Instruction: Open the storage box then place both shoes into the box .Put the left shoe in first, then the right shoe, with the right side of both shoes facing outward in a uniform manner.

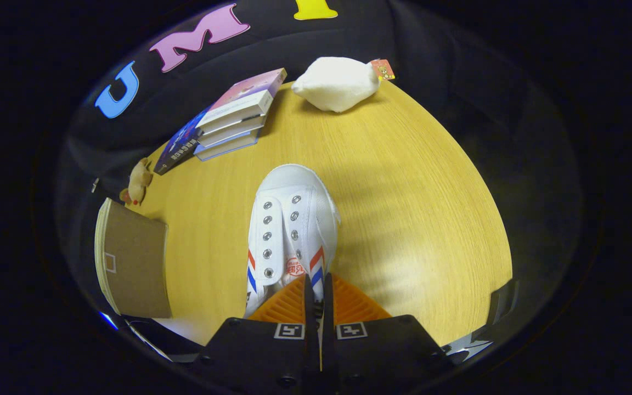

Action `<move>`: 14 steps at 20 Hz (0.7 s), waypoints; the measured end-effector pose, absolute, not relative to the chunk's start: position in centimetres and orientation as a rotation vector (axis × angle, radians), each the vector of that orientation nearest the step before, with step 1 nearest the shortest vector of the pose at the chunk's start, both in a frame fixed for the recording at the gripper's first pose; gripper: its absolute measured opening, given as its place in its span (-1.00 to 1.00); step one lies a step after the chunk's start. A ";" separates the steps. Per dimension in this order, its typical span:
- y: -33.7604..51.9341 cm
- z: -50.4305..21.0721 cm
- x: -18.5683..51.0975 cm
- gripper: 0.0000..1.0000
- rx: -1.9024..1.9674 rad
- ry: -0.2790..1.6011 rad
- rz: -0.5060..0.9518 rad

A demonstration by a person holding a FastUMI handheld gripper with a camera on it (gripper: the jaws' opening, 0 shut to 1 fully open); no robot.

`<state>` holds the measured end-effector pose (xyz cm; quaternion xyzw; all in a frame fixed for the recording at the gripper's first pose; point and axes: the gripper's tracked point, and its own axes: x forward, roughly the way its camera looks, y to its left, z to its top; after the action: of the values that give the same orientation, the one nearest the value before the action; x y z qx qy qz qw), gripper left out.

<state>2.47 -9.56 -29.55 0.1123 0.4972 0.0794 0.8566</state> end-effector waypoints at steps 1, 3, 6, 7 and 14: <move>-8.8 -28.4 2.2 -0.88 0.239 1.035 0.175; -7.2 -25.4 1.6 -0.87 0.227 0.999 0.194; -3.6 -21.1 0.5 -0.88 0.246 0.957 0.227; -2.1 -19.7 0.2 -0.88 0.260 0.947 0.239; 8.8 -13.3 -2.7 -0.88 0.361 0.922 0.312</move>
<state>-2.67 8.81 -13.28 0.1724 0.4405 0.1492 0.8683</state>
